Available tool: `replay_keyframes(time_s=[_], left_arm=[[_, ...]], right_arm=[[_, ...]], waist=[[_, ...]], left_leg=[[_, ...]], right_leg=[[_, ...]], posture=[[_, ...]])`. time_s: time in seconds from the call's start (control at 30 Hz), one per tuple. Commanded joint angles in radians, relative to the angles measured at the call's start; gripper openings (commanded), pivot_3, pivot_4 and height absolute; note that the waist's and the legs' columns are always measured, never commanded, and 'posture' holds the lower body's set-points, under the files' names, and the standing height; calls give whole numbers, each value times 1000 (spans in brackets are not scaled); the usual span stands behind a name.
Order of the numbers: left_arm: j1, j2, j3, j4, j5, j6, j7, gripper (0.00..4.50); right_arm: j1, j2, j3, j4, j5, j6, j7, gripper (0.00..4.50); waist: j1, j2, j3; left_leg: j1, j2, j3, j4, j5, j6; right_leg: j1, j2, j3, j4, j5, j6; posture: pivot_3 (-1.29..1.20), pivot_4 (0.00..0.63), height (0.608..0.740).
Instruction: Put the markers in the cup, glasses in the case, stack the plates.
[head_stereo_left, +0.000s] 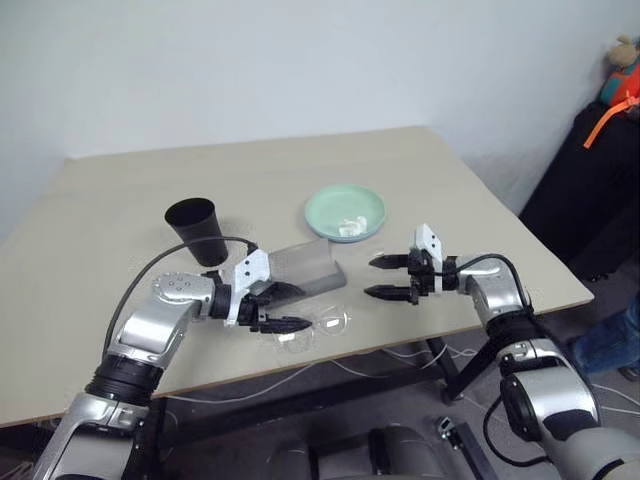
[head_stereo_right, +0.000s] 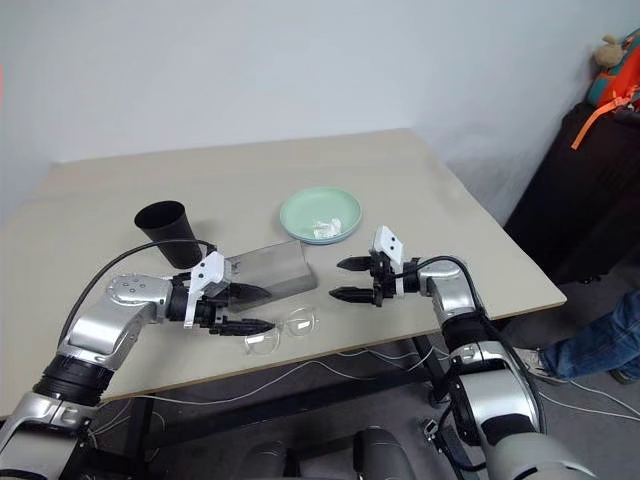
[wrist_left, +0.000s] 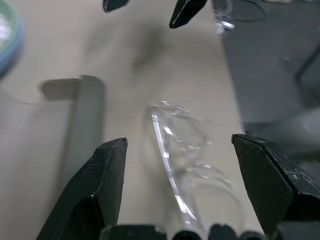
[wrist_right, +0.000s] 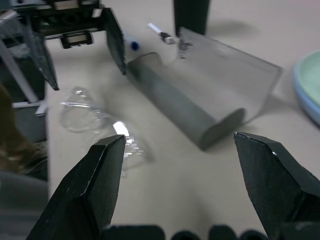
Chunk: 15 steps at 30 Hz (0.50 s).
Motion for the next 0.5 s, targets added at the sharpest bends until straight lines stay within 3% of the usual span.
replay_keyframes(time_s=[0.03, 0.5], left_arm=[[-84, 12, -46, 45, 32, 15, -85, 3538], [-215, -50, -123, 211, 98, 57, -219, 3538]], right_arm=[[19, 0, 1, -118, 53, 31, -23, 3750], [144, 6, 28, -267, 86, 55, -151, 3750]], waist=[[0, 0, 0], [1, -1, 0]], left_leg=[[0, 0, 0, 0, 0, -1], [-1, -1, 0, 1, 2, 3]], right_leg=[[0, 0, 0, 0, 0, 0], [0, 0, 0, -1, 0, 0]], posture=[[0, 0, 740], [0, 0, 740]])
